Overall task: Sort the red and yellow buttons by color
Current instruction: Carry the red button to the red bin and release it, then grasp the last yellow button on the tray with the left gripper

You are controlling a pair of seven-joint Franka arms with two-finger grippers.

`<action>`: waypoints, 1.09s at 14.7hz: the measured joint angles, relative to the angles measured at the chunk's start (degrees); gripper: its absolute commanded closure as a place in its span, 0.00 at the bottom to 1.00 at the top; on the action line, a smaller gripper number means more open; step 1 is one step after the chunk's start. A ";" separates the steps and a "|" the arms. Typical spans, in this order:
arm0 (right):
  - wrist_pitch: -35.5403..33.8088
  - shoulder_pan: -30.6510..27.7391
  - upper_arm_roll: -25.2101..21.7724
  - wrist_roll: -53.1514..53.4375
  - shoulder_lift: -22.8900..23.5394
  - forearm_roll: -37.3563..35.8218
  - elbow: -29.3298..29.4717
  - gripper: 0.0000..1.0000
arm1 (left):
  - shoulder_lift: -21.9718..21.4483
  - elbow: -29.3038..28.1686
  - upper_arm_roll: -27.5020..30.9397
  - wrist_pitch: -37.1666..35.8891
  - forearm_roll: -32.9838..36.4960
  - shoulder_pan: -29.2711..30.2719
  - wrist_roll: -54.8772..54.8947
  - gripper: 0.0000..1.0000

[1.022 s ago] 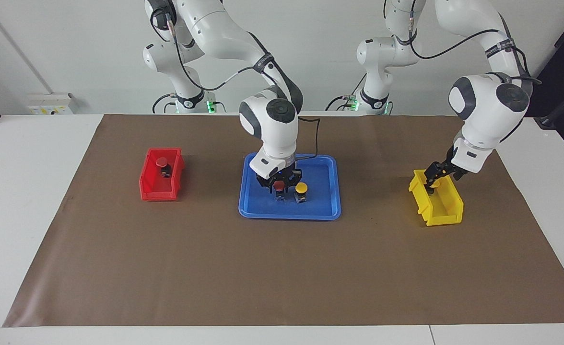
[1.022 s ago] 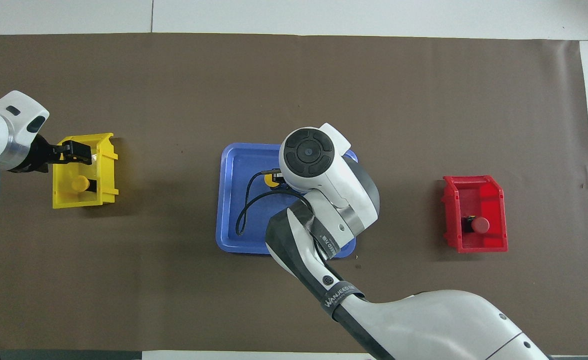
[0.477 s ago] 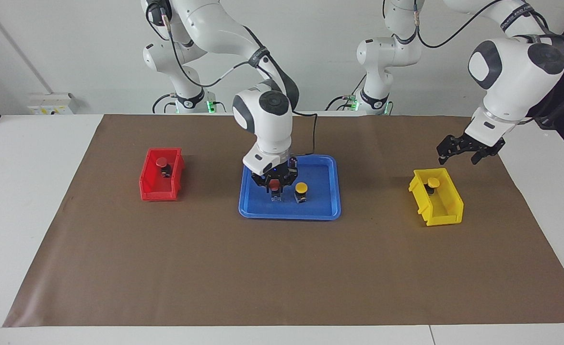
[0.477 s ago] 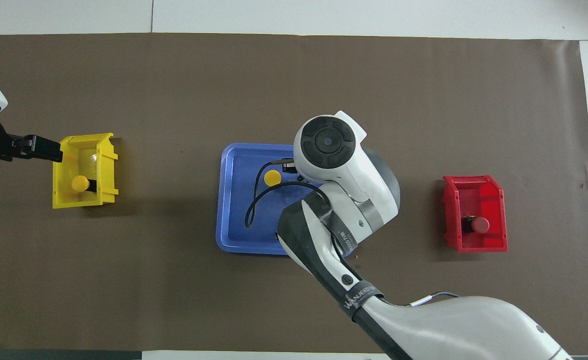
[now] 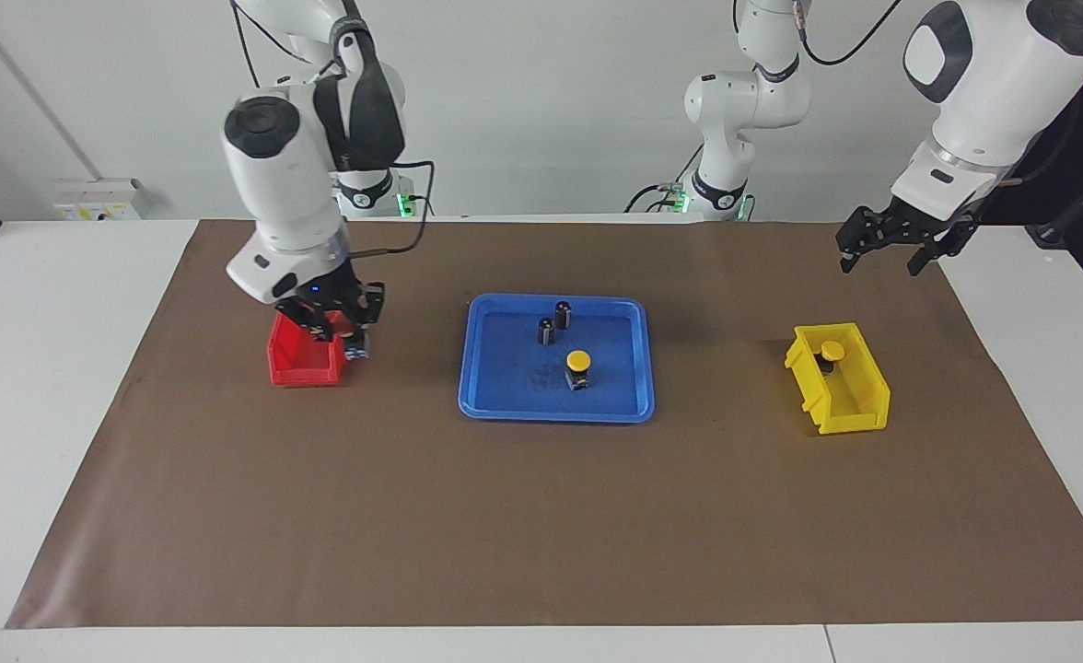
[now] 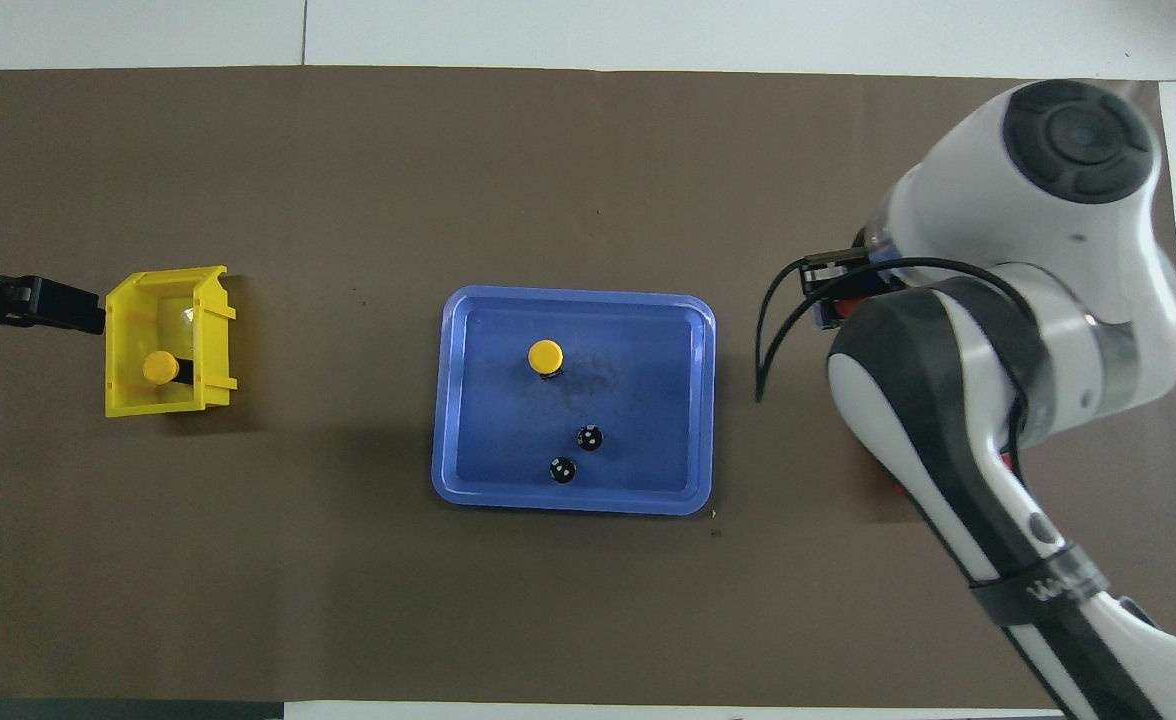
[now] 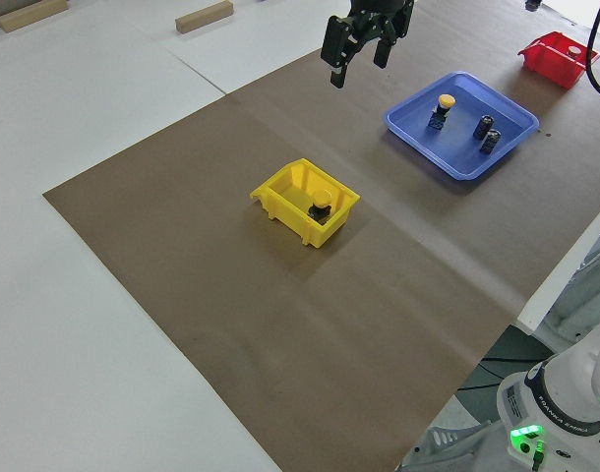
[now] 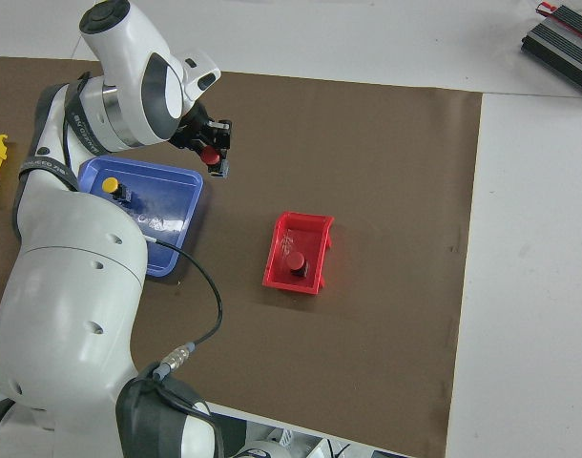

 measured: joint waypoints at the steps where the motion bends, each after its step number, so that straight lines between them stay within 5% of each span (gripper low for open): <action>1: 0.53 -2.07 0.00 -2.01 -0.43 0.78 -1.65 0.76 | 0.04 -0.57 -0.01 1.35 -0.44 -0.95 -2.66 0.00; 8: 14.82 -5.03 0.17 -6.64 -4.06 1.60 -17.91 0.76 | 3.05 -6.72 -0.76 14.14 -0.81 -21.01 -30.70 0.00; 16: 17.46 -6.59 0.16 -9.25 -6.36 1.60 -24.08 0.76 | 14.75 -7.42 -0.73 25.50 -0.81 -33.79 -46.06 0.00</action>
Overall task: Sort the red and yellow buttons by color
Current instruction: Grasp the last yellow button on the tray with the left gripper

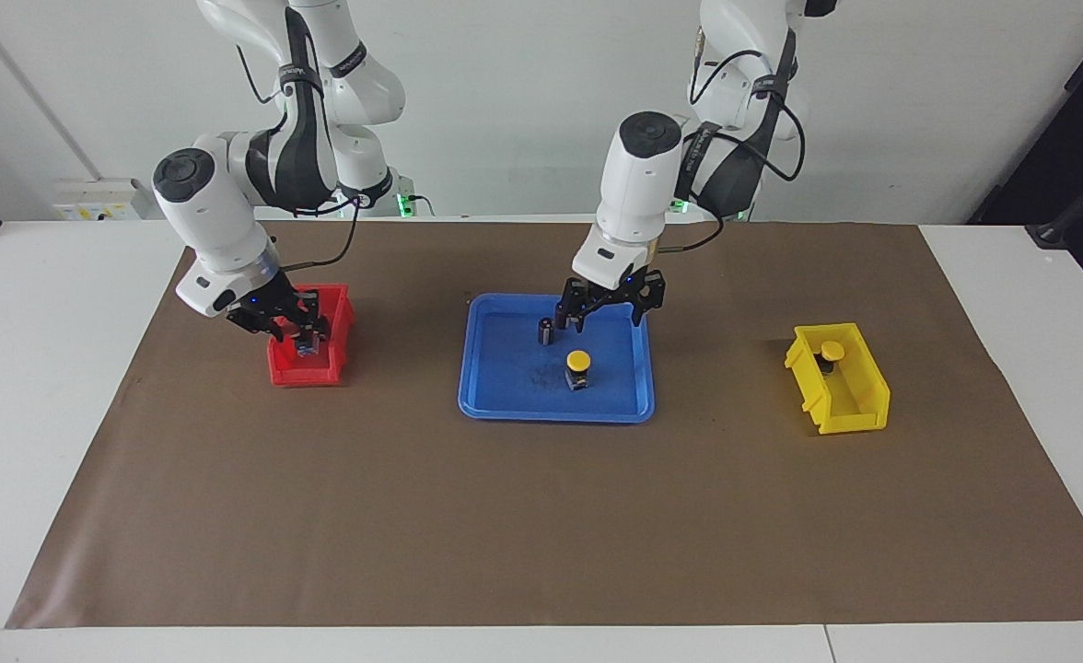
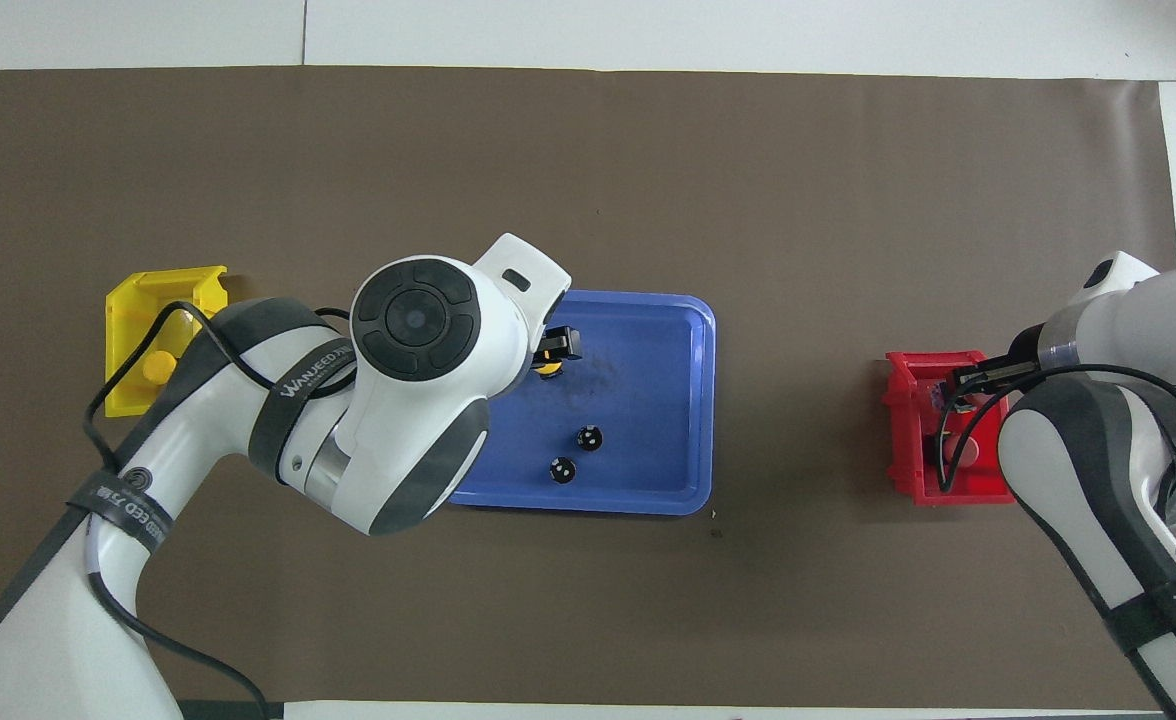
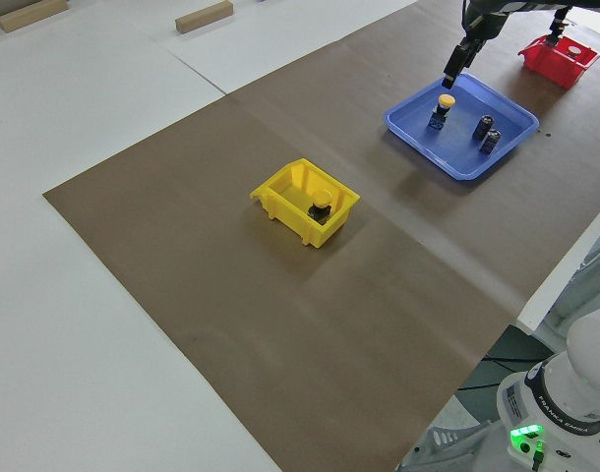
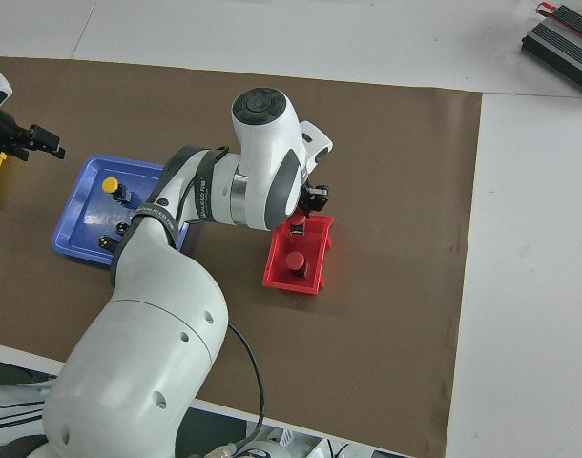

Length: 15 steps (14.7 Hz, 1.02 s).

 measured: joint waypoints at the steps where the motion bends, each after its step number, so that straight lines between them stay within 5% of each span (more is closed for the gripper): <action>1: 0.54 -0.01 0.00 0.00 -0.20 0.00 -0.66 0.76 | 0.72 0.01 0.03 0.66 0.00 -0.45 -0.25 0.00; 9: 5.67 -0.46 0.04 -0.23 0.04 0.00 -4.48 0.76 | 7.05 0.74 0.30 6.59 0.26 -2.83 -3.51 0.01; 15: 7.90 -0.45 0.32 -0.25 0.28 0.00 -6.02 0.76 | 7.75 1.37 1.23 7.19 0.28 -2.73 -3.53 0.39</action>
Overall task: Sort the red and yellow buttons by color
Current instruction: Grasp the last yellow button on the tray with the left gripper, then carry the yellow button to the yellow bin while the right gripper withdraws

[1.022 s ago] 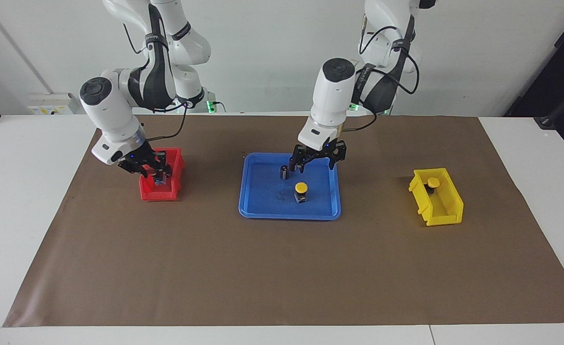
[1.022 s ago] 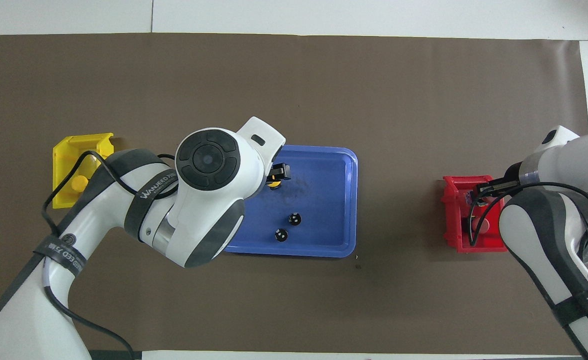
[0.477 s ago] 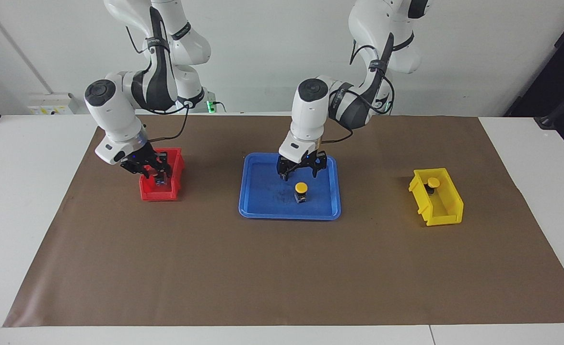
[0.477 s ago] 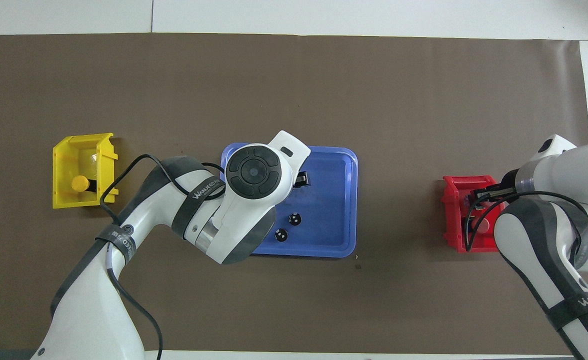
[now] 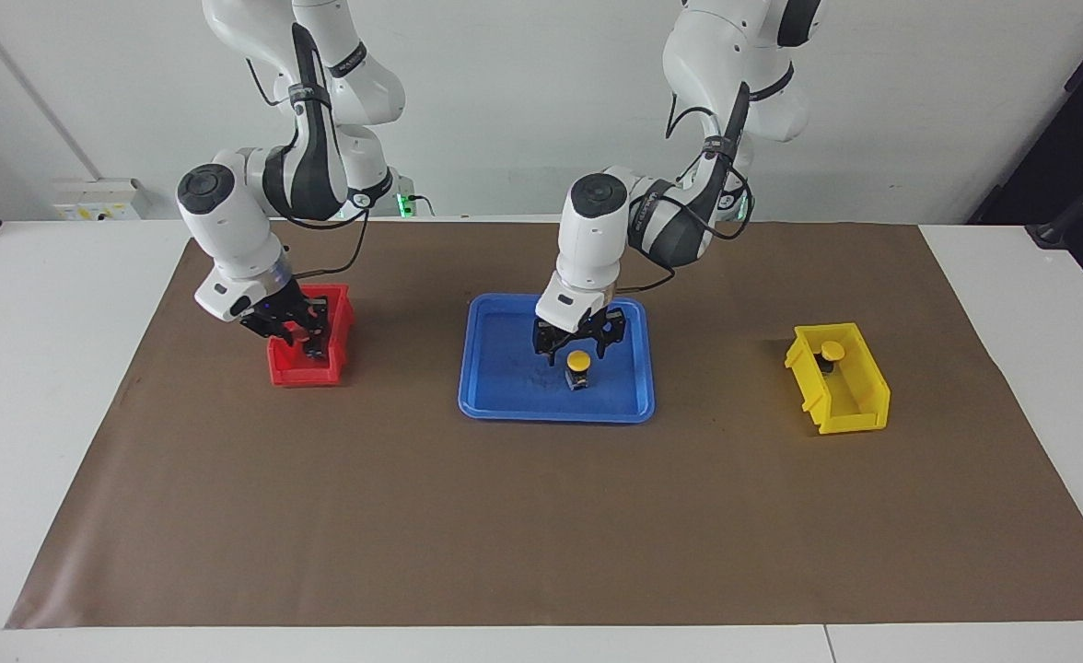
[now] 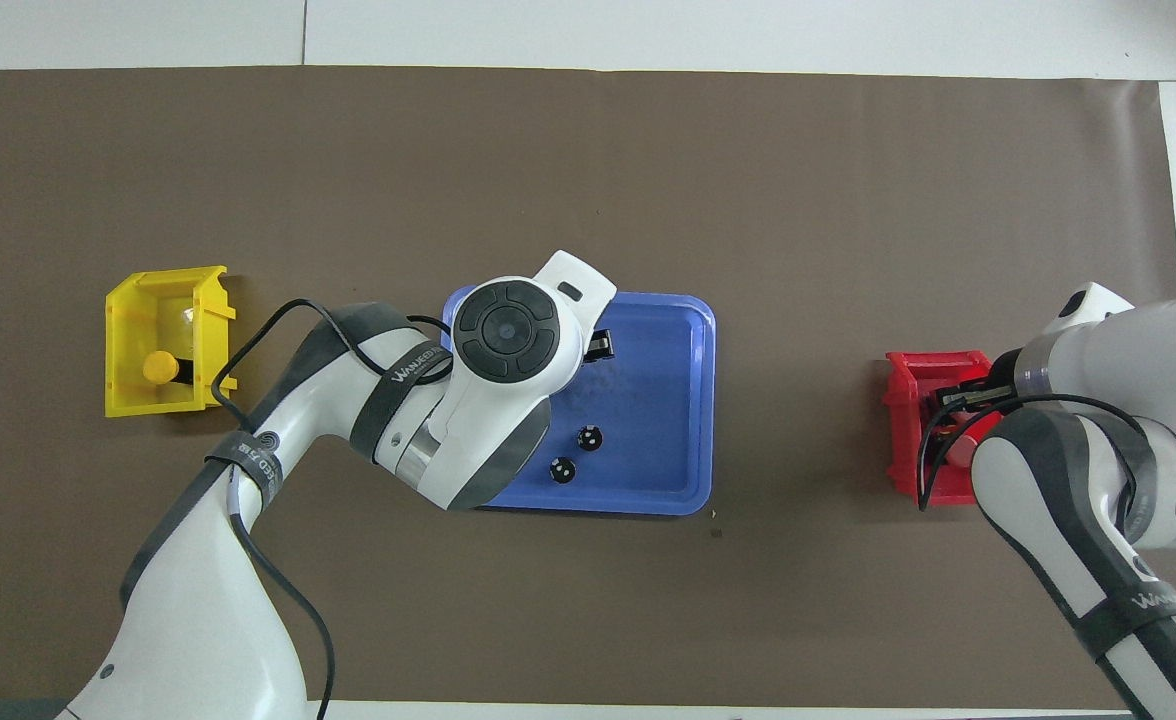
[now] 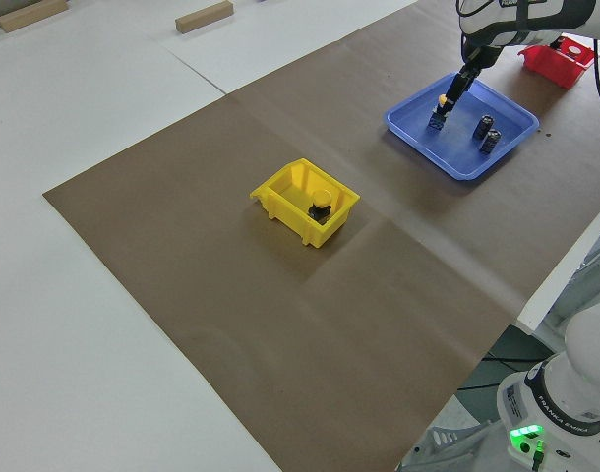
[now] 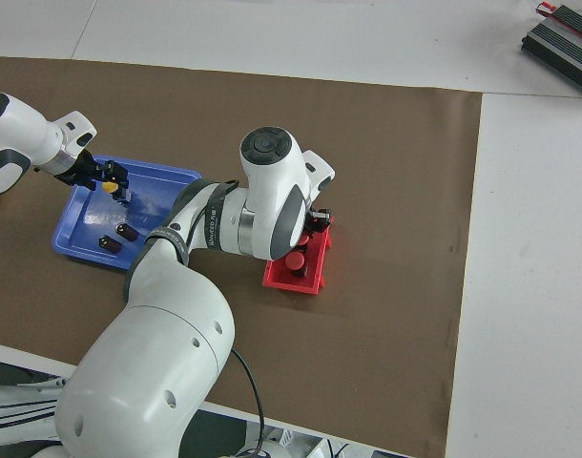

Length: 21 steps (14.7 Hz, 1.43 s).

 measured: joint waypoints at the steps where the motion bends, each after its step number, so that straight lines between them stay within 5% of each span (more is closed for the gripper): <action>1: 0.47 0.00 0.00 0.00 0.02 0.00 -0.31 0.75 | 0.00 0.00 0.01 0.00 0.00 0.00 0.00 0.42; 3: 1.04 0.00 0.02 0.00 0.03 0.00 -0.72 0.63 | 0.00 0.00 0.02 0.01 0.00 0.00 -0.01 0.56; 6: 1.39 0.01 0.05 -0.01 0.03 0.00 -0.86 0.44 | 0.02 0.00 0.04 0.01 0.01 0.00 -0.03 0.99; 8: 1.57 0.01 0.06 -0.03 0.03 0.00 -0.88 0.27 | 0.05 0.00 0.07 0.00 0.01 0.03 -0.03 0.99; 14: -3.93 0.02 0.07 -0.07 0.05 0.00 3.08 0.09 | -0.38 7.62 0.55 -11.35 0.02 2.15 0.10 0.99; 15: -5.83 0.02 0.07 -0.07 0.04 0.00 4.89 0.00 | -0.97 9.45 0.70 -14.24 0.05 4.02 1.67 0.99; 21: -18.80 0.02 0.08 -0.07 -0.20 0.00 18.15 0.00 | -5.84 12.81 1.55 -22.62 0.12 24.69 27.72 0.99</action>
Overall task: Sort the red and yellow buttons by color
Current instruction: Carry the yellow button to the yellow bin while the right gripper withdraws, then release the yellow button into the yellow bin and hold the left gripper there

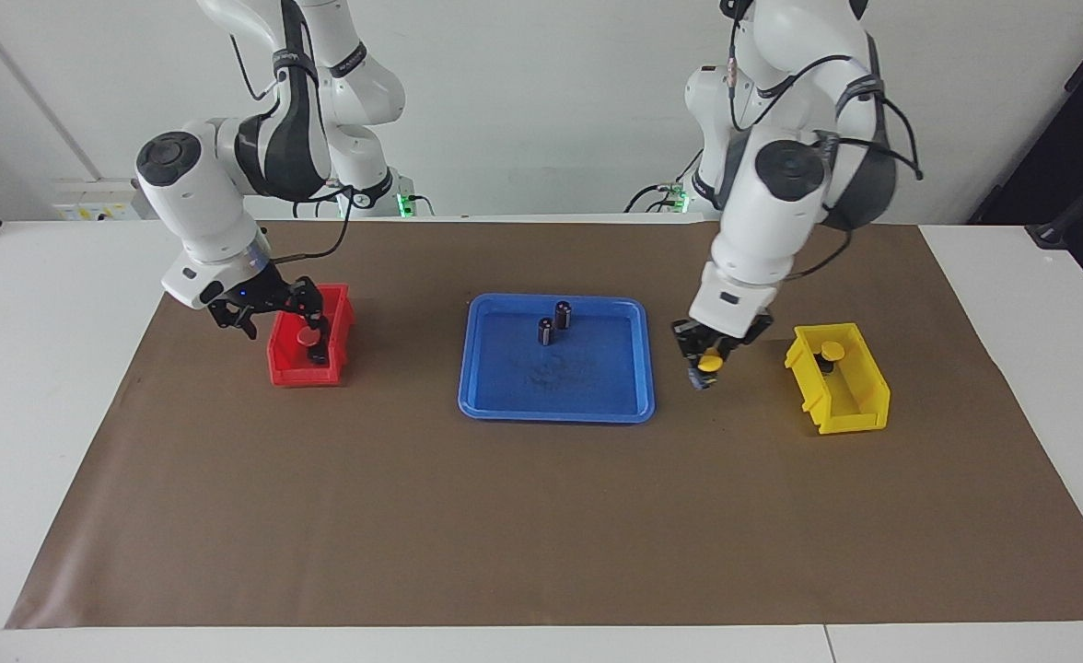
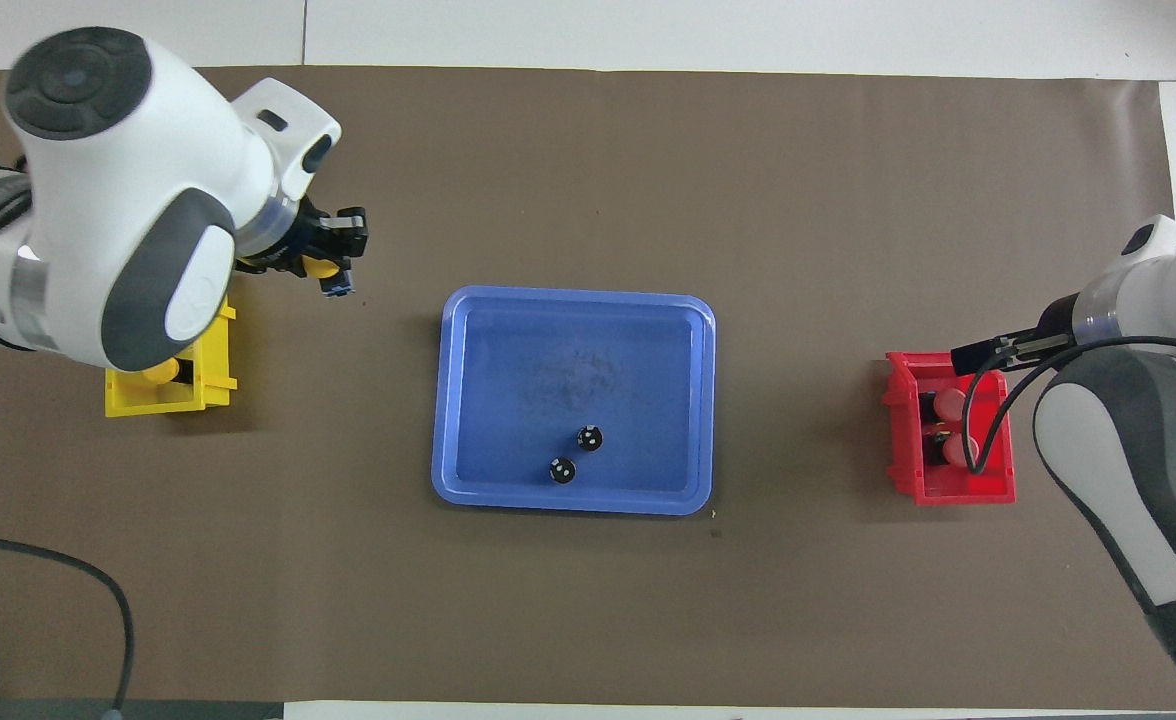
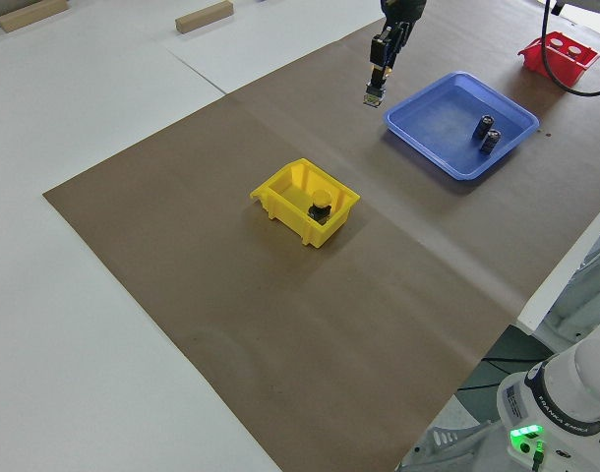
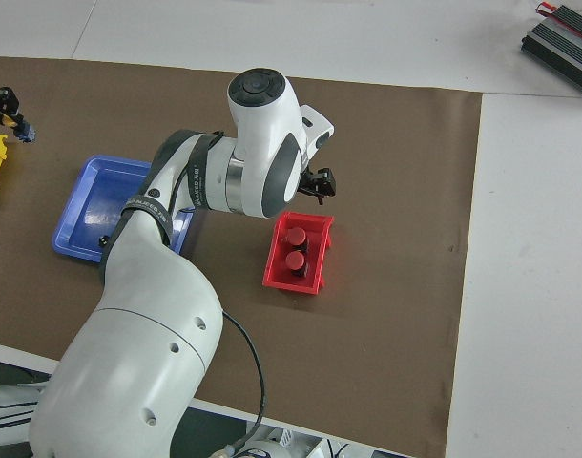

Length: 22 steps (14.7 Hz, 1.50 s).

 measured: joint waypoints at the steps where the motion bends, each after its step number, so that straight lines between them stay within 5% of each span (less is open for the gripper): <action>1: -3.82 0.00 0.00 0.02 -0.11 0.00 3.57 0.00 | -0.09 0.12 0.06 -0.05 0.00 2.98 4.00 0.99; 8: -22.47 -0.49 -0.27 3.74 -0.30 -0.16 22.97 0.00 | 0.76 -0.51 0.07 3.76 0.00 15.73 21.67 0.99; 22: -24.34 -3.39 0.03 6.79 1.89 -0.29 24.99 0.00 | -0.53 -13.84 -0.37 11.65 0.00 17.49 25.59 0.99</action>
